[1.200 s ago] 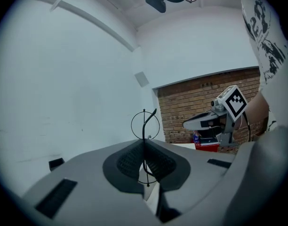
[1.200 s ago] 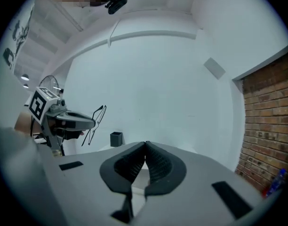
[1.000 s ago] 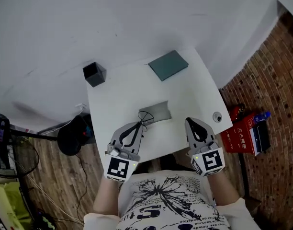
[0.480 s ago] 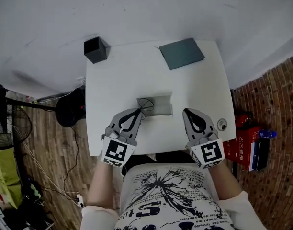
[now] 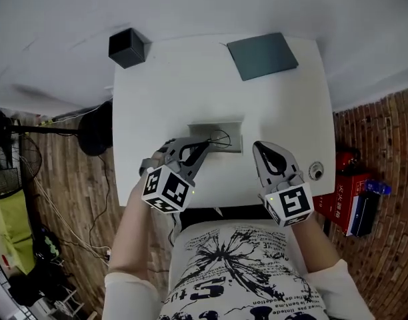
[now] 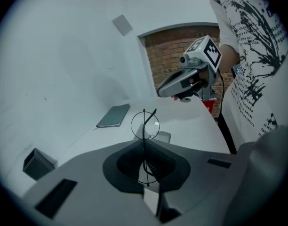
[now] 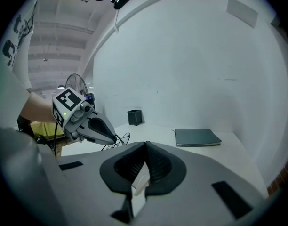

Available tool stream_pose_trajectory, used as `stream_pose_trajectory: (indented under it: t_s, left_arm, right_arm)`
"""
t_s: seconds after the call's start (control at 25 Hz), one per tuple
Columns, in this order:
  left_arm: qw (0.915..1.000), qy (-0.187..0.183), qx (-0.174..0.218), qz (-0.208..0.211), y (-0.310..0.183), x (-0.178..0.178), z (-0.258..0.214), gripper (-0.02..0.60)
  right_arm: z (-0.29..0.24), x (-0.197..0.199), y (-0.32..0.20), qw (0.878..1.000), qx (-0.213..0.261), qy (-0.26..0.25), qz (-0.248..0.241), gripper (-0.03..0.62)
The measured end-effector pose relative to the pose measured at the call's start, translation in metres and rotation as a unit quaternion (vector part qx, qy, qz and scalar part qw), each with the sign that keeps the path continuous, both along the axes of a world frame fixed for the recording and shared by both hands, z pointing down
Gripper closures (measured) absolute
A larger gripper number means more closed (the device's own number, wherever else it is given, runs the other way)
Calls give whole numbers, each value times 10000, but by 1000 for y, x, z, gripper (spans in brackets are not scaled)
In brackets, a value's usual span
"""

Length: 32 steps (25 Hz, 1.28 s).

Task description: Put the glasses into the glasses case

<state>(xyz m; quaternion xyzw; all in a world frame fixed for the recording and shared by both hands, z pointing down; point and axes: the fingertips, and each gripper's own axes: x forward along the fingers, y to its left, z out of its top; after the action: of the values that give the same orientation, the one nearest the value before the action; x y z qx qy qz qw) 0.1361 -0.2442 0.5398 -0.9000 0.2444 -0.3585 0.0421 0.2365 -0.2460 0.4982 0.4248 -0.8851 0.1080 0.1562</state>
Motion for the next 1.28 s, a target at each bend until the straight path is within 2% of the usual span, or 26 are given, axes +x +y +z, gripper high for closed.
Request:
stream_pose_trajectory:
  t_s: [0.32,0.72,0.96,1.28]
  left_arm:
    - [9945,-755,-356,637,-8,13,40,565]
    - [9761,-1676,-708,1191,-10,19,79,565]
    - [9678,-1929,-961,1301,-8,23,95,563]
    - [9683,-1865,-1219,1128,-6,25,101,549]
  right_arm:
    - [16,1,-15,9999,-103,39,-57,580]
    - [32,10,-17,9995,-287,103,4,580]
    - [35,19,-22,9993,-334,109,126,580]
    - [38,25,-24,9991,-346,176,159,580]
